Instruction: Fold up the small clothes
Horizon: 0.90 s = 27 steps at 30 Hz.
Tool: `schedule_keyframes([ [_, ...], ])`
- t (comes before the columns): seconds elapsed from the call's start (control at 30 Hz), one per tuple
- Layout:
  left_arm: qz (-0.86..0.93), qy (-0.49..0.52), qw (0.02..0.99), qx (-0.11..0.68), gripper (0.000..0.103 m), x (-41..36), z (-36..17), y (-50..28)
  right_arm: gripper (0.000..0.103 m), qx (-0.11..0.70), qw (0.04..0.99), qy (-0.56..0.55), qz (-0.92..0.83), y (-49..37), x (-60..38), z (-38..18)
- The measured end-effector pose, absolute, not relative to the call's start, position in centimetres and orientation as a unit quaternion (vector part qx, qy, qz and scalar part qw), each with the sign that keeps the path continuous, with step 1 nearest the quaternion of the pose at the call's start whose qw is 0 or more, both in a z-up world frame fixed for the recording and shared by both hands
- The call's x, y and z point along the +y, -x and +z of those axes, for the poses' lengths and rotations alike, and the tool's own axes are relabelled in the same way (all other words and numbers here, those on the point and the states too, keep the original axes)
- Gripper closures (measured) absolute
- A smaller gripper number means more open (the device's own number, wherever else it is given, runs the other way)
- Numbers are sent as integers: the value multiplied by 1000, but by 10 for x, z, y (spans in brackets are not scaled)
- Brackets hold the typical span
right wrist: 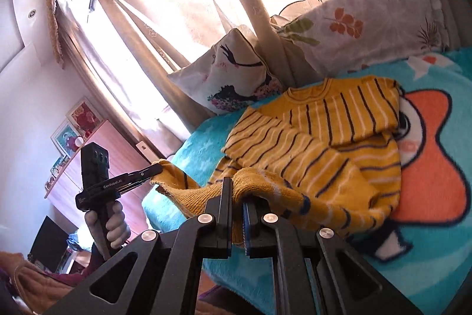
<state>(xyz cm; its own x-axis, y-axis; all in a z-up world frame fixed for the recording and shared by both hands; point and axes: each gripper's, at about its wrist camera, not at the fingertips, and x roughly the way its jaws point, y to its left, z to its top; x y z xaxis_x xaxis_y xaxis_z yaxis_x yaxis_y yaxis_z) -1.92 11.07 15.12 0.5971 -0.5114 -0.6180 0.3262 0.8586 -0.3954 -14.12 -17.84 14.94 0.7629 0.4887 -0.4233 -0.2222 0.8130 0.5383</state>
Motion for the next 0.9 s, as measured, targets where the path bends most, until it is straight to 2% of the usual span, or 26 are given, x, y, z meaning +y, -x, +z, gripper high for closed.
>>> schedule_keyframes([
  [0.3,-170,102,863,465,94,54,113,-132,96,344,907,-221,98,-7,-215,121],
  [0.47,-161,140,832,513,93,51,80,-173,96,378,888,-255,60,-50,-242,87],
  [0.6,-183,168,819,518,93,56,73,-186,96,390,878,-273,42,-68,-254,71],
  [0.7,-207,199,813,507,82,65,76,-185,95,389,869,-303,42,-76,-265,64],
  [0.77,-211,215,816,494,62,74,80,-184,94,394,856,-334,36,-83,-274,58],
  [0.9,-206,222,819,487,58,89,87,-182,91,403,841,-361,21,-95,-286,49],
])
